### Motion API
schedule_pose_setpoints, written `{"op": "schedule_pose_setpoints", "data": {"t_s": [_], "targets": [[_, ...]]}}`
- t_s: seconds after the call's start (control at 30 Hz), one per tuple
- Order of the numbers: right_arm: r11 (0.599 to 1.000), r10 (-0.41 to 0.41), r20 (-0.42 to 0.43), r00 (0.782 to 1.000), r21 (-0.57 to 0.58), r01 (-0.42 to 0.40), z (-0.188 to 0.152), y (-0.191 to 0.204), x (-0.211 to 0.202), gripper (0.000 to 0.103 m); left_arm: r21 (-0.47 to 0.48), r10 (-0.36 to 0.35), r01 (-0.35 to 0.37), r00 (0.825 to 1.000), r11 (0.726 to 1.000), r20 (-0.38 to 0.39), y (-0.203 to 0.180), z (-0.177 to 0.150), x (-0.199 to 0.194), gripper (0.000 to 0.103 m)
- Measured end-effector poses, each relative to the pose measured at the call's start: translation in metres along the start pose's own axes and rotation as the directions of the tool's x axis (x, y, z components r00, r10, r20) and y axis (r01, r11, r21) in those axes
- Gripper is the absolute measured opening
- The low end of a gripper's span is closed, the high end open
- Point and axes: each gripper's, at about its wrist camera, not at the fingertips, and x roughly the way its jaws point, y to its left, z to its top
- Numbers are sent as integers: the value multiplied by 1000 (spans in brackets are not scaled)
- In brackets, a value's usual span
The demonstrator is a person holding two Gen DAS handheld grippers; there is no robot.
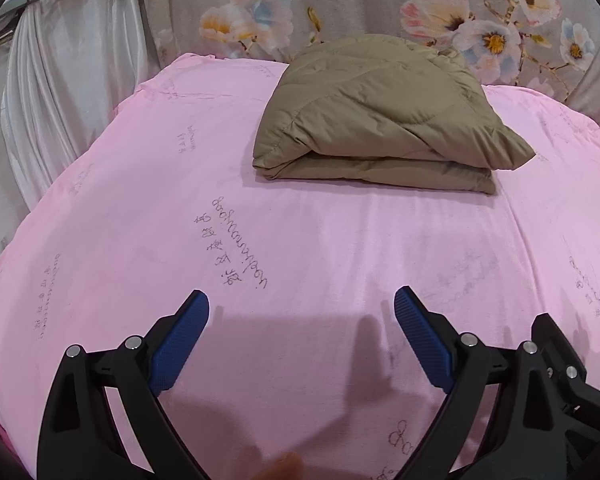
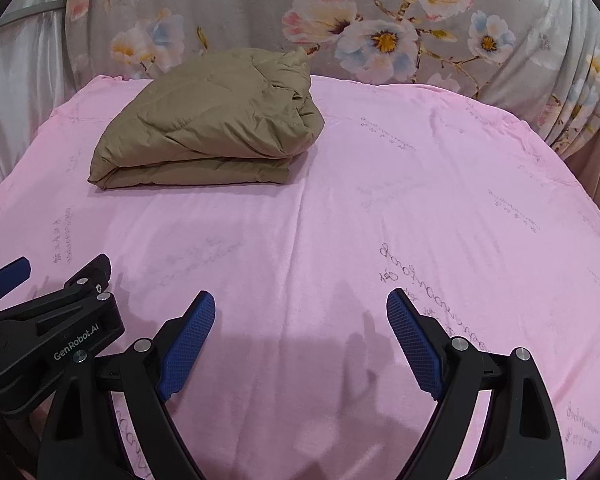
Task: Fold large clothes
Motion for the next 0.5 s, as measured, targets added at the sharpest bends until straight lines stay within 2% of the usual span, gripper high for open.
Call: {"op": "schedule_pose_setpoints", "data": {"t_s": [0.5], "targets": [[1000, 28, 10, 1000, 4, -28, 0, -1, -2, 86, -6, 1, -1, 1000, 1000, 16, 2, 0, -2, 91]]}}
